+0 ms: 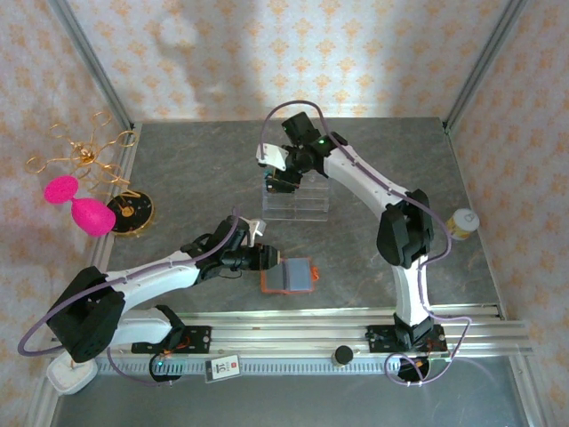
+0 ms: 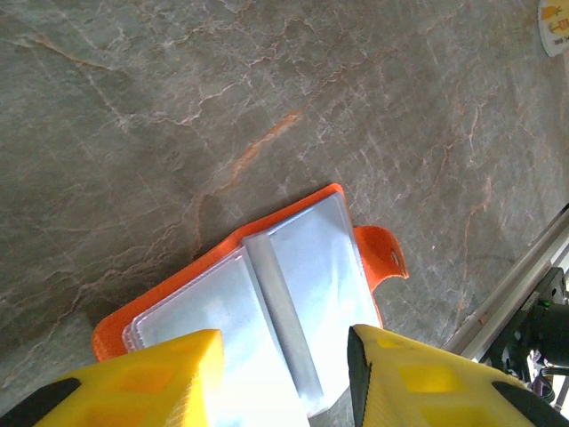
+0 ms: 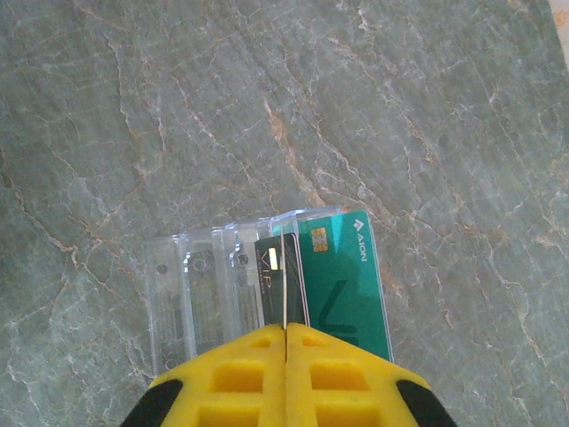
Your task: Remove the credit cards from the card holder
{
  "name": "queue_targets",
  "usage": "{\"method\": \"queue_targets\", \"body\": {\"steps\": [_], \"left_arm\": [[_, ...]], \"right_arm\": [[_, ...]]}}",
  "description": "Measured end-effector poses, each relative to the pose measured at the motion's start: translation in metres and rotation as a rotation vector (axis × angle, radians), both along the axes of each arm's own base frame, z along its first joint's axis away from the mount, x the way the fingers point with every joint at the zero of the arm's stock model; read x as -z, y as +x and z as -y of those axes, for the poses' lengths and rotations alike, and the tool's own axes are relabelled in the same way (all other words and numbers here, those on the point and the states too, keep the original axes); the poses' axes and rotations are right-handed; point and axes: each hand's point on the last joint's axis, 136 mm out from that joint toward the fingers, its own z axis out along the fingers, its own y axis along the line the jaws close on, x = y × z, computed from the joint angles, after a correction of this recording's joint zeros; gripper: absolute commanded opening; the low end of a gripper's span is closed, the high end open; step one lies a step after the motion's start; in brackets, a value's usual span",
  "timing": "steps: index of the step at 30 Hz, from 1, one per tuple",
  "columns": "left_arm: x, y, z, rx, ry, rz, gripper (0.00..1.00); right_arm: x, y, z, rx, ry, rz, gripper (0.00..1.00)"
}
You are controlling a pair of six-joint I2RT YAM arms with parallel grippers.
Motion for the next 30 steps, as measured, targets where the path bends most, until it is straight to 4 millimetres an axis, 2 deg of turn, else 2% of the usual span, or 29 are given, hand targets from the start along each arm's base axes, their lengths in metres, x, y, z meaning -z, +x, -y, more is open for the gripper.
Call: {"method": "queue_targets", "body": {"steps": [14, 18, 22, 25, 27, 30], "left_arm": [[0.002, 0.001, -0.004, -0.007, 0.006, -0.009, 0.42], [0.006, -0.002, -0.006, -0.005, 0.013, -0.016, 0.42], [0.006, -0.002, -0.006, -0.005, 0.012, -0.015, 0.42], [0.006, -0.002, -0.005, -0.003, 0.011, -0.016, 0.42], [0.005, -0.003, -0.006, -0.003, 0.007, -0.013, 0.43], [0.006, -0.006, -0.008, -0.003, 0.005, -0.013, 0.42]], "right_arm": [[0.029, 0.006, 0.003, 0.015, -0.067, -0.018, 0.0], [0.04, 0.005, 0.001, 0.015, -0.094, -0.023, 0.0], [0.042, 0.002, -0.003, 0.01, -0.108, -0.015, 0.0], [0.041, 0.002, -0.007, 0.014, -0.107, -0.004, 0.19], [0.04, 0.004, -0.01, 0.023, -0.102, 0.006, 0.28], [0.036, 0.006, -0.016, 0.037, -0.077, 0.018, 0.32]]}}
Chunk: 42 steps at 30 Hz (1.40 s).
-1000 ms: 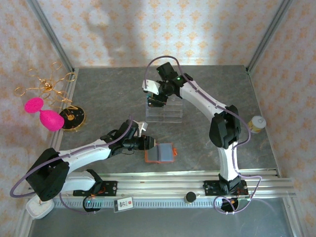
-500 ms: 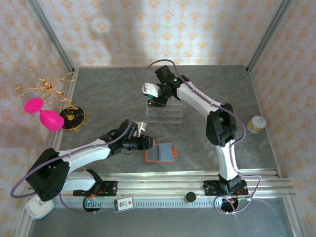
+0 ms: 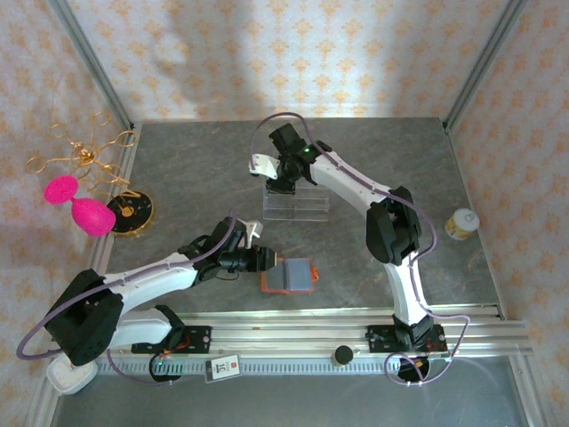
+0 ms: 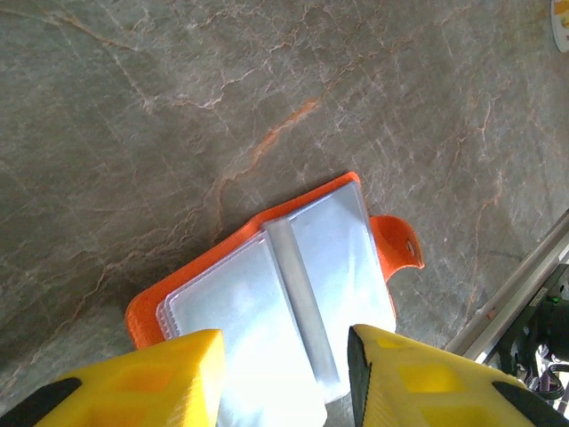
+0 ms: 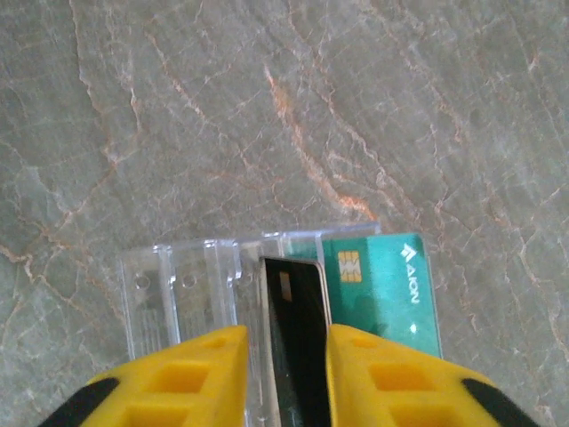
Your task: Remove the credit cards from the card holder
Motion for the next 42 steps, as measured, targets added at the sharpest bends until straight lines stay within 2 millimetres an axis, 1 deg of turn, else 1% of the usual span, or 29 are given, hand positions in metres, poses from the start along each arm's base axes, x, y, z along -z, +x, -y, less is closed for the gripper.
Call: {"method": "queue_targets", "body": {"steps": [5, 7, 9, 13, 14, 16, 18, 19, 21, 23, 25, 26, 28, 30, 32, 35, 38, 42], "left_arm": [[0.001, -0.004, -0.002, -0.003, -0.011, -0.003, 0.43], [-0.003, -0.003, -0.002, -0.011, -0.027, 0.006, 0.44], [-0.009, -0.001, -0.001, -0.022, -0.048, 0.027, 0.44], [-0.019, 0.006, -0.002, -0.058, -0.066, 0.066, 0.45], [-0.022, 0.008, -0.003, -0.067, -0.073, 0.081, 0.45], [-0.027, 0.009, -0.005, -0.085, -0.085, 0.105, 0.46], [-0.03, 0.009, -0.009, -0.105, -0.098, 0.122, 0.47], [-0.031, 0.008, -0.012, -0.116, -0.1, 0.134, 0.47], [-0.034, 0.008, -0.016, -0.133, -0.105, 0.151, 0.47], [-0.035, 0.007, -0.021, -0.155, -0.112, 0.168, 0.49], [-0.034, 0.005, -0.026, -0.176, -0.119, 0.178, 0.5], [-0.032, 0.004, -0.028, -0.183, -0.119, 0.179, 0.5], [-0.027, 0.002, -0.032, -0.197, -0.115, 0.179, 0.51], [-0.026, 0.002, -0.035, -0.209, -0.113, 0.18, 0.51], [-0.026, 0.002, -0.035, -0.214, -0.112, 0.183, 0.51], [-0.027, 0.003, -0.036, -0.219, -0.112, 0.188, 0.51], [-0.028, 0.004, -0.037, -0.228, -0.11, 0.192, 0.51], [-0.029, 0.004, -0.039, -0.232, -0.113, 0.199, 0.51]], "right_arm": [[-0.008, 0.001, -0.009, 0.038, 0.068, -0.018, 0.34], [-0.017, 0.0, -0.013, 0.062, 0.121, -0.026, 0.34], [-0.032, -0.006, -0.014, 0.112, 0.203, -0.04, 0.33], [-0.064, -0.018, -0.011, 0.247, 0.391, -0.064, 0.25], [-0.07, -0.021, -0.009, 0.291, 0.44, -0.076, 0.21], [-0.076, -0.025, -0.007, 0.375, 0.513, -0.106, 0.13], [-0.07, -0.03, -0.003, 0.476, 0.557, -0.145, 0.04], [-0.062, -0.033, 0.0, 0.53, 0.568, -0.166, 0.0], [-0.041, -0.043, 0.007, 0.628, 0.56, -0.209, 0.0], [-0.013, -0.056, 0.018, 0.733, 0.53, -0.259, 0.0], [0.008, -0.066, 0.029, 0.814, 0.494, -0.282, 0.0], [0.017, -0.069, 0.035, 0.852, 0.475, -0.289, 0.0], [0.026, -0.071, 0.044, 0.914, 0.452, -0.291, 0.0], [0.026, -0.068, 0.048, 0.954, 0.455, -0.282, 0.0], [0.024, -0.06, 0.049, 0.991, 0.46, -0.259, 0.0], [0.025, -0.042, 0.044, 1.03, 0.453, -0.222, 0.0], [0.029, -0.025, 0.038, 1.056, 0.434, -0.189, 0.0], [0.036, -0.012, 0.035, 1.08, 0.394, -0.161, 0.0]]}}
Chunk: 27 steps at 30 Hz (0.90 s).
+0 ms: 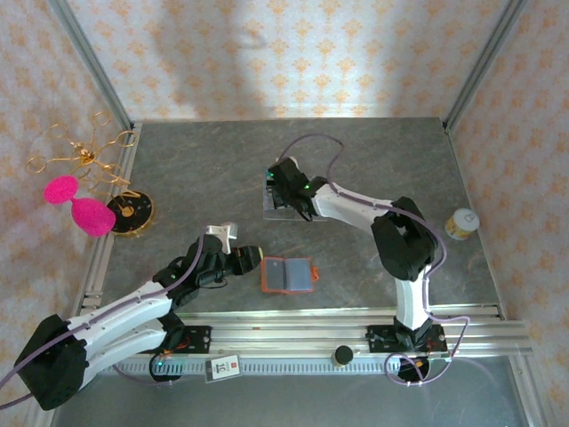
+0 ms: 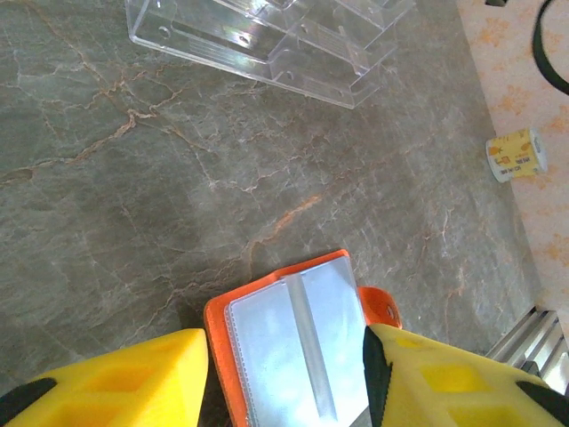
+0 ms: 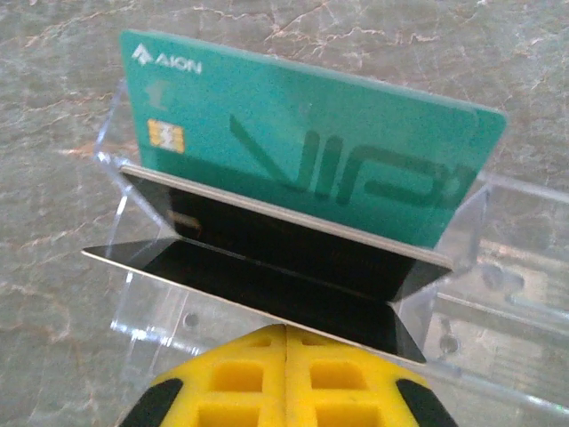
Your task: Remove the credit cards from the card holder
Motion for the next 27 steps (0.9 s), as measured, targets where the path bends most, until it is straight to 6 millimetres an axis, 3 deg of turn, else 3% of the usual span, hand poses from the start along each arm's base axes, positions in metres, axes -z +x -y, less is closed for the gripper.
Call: {"method": "queue_targets", "body": {"steps": [7, 11, 15, 18, 21, 25, 27], "left_arm": [[-0.003, 0.001, -0.001, -0.005, -0.004, 0.011, 0.51], [-0.002, 0.001, -0.001, -0.006, 0.0, 0.009, 0.51], [-0.004, 0.0, -0.002, -0.01, -0.001, 0.013, 0.53], [-0.005, 0.002, -0.004, -0.02, 0.001, 0.021, 0.54], [-0.002, 0.001, -0.006, -0.027, 0.007, 0.019, 0.54], [0.007, -0.001, -0.011, -0.044, 0.023, 0.007, 0.54], [0.012, -0.002, -0.013, -0.051, 0.033, 0.001, 0.54]], "right_arm": [[-0.004, 0.02, -0.009, 0.014, -0.043, 0.015, 0.0], [-0.005, 0.021, -0.01, 0.012, -0.046, 0.011, 0.0], [-0.004, 0.016, -0.01, -0.001, -0.046, 0.002, 0.15], [-0.008, -0.002, -0.007, -0.02, -0.047, -0.002, 0.23], [-0.025, -0.031, -0.009, -0.058, -0.018, 0.012, 0.29], [-0.048, -0.078, -0.016, -0.122, 0.046, 0.041, 0.33], [-0.046, -0.105, -0.02, -0.16, 0.058, 0.034, 0.34]]}}
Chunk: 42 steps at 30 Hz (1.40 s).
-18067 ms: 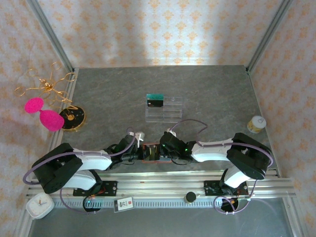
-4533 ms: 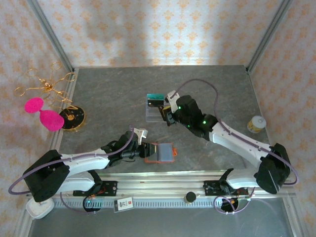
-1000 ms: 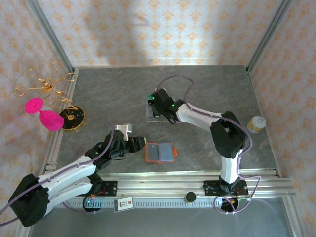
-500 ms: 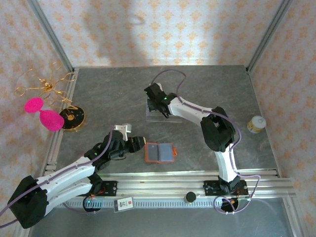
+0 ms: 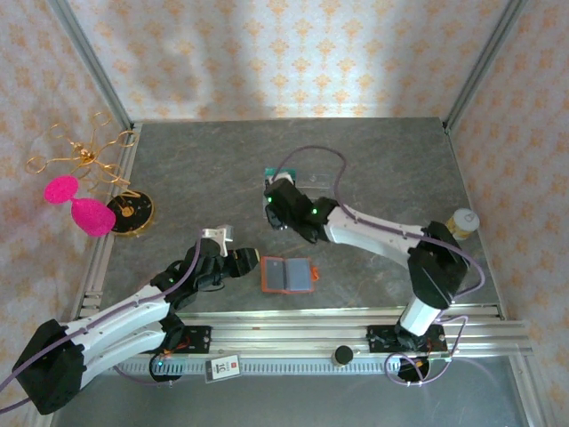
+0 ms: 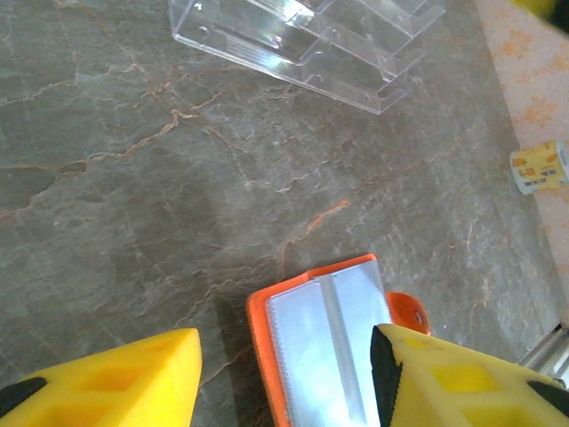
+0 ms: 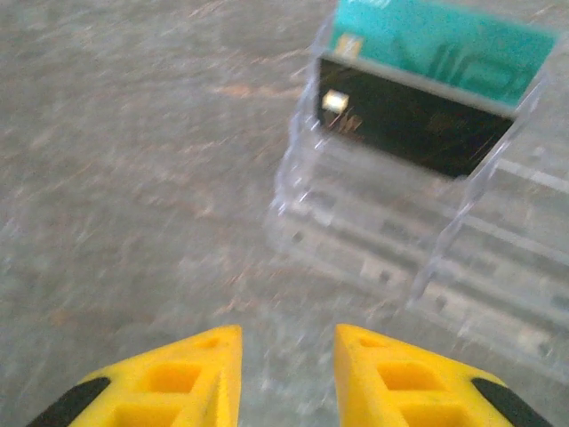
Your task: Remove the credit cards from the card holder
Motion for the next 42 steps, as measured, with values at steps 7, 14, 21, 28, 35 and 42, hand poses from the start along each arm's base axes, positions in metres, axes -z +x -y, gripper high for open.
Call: {"method": "queue_targets", "body": {"steps": [7, 14, 21, 28, 35, 42], "left_arm": [[0.011, -0.003, -0.007, -0.02, 0.02, -0.009, 0.54], [0.016, -0.005, -0.015, -0.051, 0.022, -0.018, 0.54], [0.018, -0.006, -0.016, -0.058, 0.025, -0.025, 0.54], [0.013, -0.006, -0.016, -0.057, 0.014, -0.011, 0.53], [0.023, -0.014, -0.011, -0.014, -0.003, -0.041, 0.42], [0.03, -0.017, -0.002, 0.03, -0.014, -0.076, 0.41]], "right_arm": [[0.064, -0.084, -0.001, -0.111, -0.124, -0.087, 0.37], [0.082, -0.114, -0.012, -0.144, -0.166, -0.09, 0.41], [0.126, -0.124, -0.009, -0.143, -0.27, -0.123, 0.36], [0.128, -0.123, -0.016, -0.113, -0.237, -0.118, 0.08], [0.126, -0.121, -0.014, -0.071, -0.166, -0.107, 0.0], [0.117, -0.124, -0.012, -0.054, -0.09, -0.108, 0.2]]}}
